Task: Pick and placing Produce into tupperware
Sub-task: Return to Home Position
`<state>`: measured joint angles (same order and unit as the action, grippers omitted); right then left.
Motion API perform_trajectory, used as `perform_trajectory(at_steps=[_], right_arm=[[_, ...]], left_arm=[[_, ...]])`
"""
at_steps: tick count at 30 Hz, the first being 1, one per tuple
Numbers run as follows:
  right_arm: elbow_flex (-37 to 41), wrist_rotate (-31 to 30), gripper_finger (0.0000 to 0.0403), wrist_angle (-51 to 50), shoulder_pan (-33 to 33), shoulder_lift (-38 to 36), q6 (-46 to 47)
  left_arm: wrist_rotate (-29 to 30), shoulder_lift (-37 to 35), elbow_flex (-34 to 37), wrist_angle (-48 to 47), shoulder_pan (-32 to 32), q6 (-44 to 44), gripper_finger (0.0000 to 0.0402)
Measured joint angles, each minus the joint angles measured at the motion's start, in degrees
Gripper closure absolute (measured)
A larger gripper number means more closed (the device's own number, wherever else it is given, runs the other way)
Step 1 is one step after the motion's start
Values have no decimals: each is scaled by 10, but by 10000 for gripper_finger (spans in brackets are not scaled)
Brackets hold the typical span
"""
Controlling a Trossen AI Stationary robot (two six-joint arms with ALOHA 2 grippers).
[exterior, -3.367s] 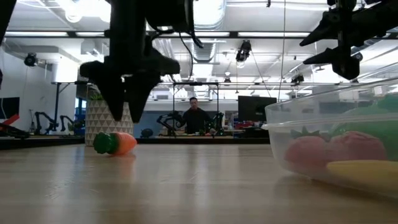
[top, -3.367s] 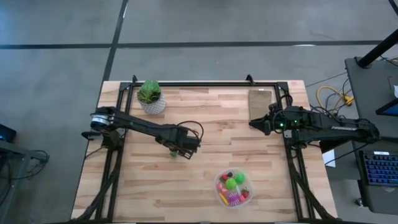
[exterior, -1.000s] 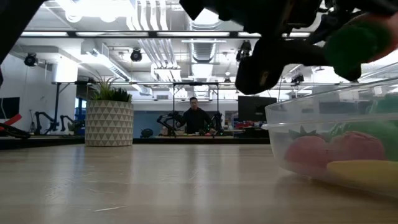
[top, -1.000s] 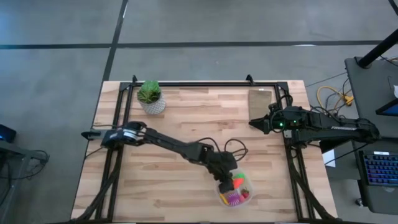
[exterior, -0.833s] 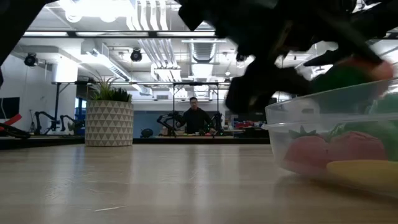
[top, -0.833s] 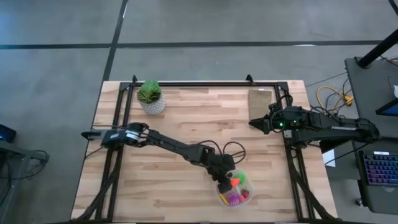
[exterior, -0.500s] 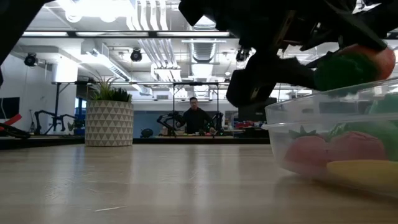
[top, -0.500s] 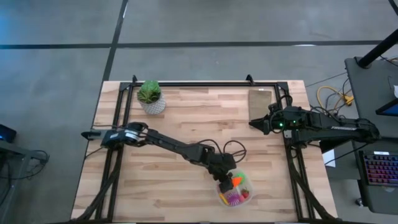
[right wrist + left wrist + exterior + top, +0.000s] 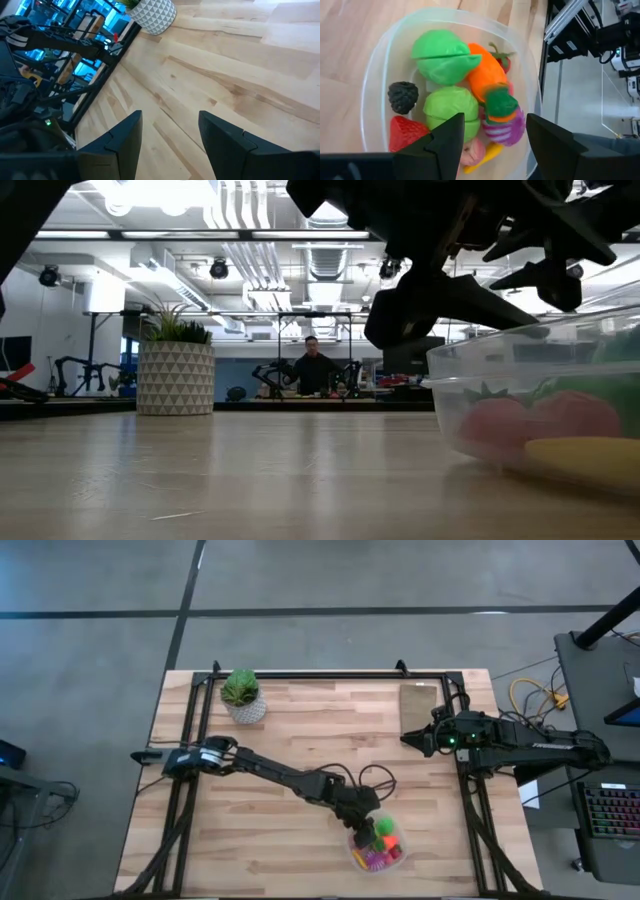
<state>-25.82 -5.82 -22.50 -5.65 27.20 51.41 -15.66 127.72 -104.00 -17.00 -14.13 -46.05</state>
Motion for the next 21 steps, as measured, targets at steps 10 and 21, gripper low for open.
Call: perform_trajectory(at_steps=[10, 21], right_arm=[[-14, 4, 216, 18, 0, -1, 10], [-173, 79, 216, 33, 1, 0, -41]], left_arm=[[55, -68, -1, -46, 3, 92, 203], [59, -300, 11, -133, 14, 238, 203]])
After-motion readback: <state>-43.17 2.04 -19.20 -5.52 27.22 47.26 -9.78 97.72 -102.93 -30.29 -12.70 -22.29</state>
